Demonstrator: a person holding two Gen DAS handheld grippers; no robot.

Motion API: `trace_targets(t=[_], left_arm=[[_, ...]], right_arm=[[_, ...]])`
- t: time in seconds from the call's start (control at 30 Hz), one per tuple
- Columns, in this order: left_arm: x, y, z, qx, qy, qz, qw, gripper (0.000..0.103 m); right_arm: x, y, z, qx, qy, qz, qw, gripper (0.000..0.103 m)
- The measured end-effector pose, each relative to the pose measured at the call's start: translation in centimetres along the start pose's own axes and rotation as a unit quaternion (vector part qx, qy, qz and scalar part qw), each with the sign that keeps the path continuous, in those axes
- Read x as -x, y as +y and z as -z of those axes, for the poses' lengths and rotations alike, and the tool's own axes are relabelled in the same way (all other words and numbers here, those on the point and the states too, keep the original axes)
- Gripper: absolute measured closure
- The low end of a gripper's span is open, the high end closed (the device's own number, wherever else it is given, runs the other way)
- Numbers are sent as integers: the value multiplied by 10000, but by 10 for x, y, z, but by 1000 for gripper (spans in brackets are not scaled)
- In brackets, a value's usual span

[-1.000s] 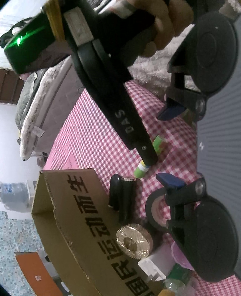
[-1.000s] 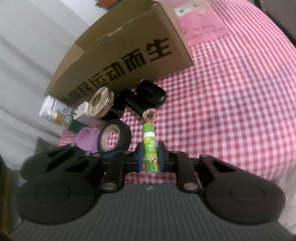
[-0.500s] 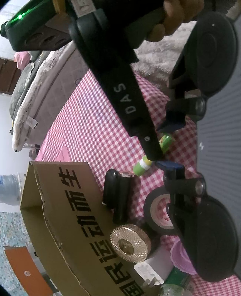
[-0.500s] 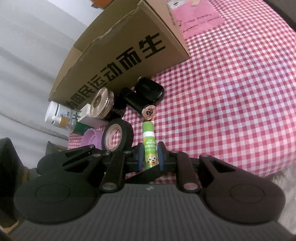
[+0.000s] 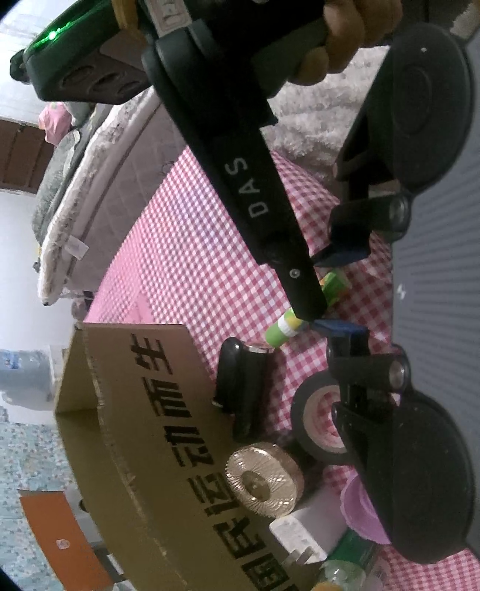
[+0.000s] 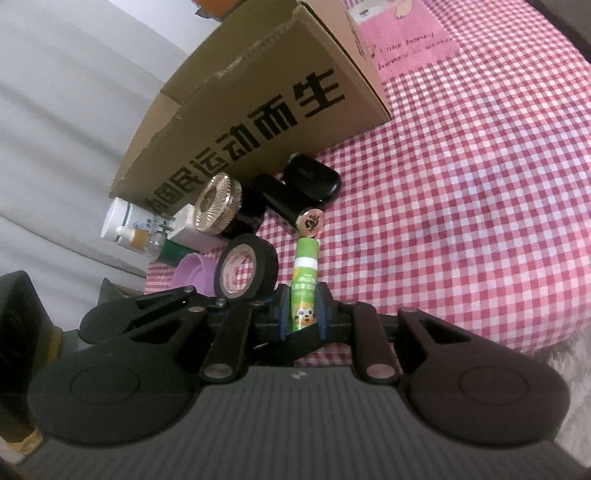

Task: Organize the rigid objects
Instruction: 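Close the right gripper on the green glue stick, then carry the glue stick into the box and open the right gripper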

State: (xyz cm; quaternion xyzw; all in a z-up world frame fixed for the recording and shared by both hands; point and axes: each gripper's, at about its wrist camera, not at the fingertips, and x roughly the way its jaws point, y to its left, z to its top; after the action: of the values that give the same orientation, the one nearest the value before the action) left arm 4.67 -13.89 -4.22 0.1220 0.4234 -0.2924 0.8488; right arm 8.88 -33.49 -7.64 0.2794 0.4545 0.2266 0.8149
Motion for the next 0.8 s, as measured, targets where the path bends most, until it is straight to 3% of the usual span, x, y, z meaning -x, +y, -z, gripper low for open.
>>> trace_targets(t=[0.23,0.43,0.6,0.8], left_arm=[[28,-2,-4,-57,-371,-103,9992,72],[75,9,-23,-202,-888,-552,9943,72],[102,41,-56,-183,-1054,-1031,9889,72],[98,97,-101,-121,-670,-1488,9865,71]], right_arm=[[22,22,-1,216,-257,-68,9994,88],[40,64,-19,667,-655,-355,9950,88],[36,108,-59,1144,-865,-715,9871,88],[-10,146,-133,1198,-519,-1072,9856,88]])
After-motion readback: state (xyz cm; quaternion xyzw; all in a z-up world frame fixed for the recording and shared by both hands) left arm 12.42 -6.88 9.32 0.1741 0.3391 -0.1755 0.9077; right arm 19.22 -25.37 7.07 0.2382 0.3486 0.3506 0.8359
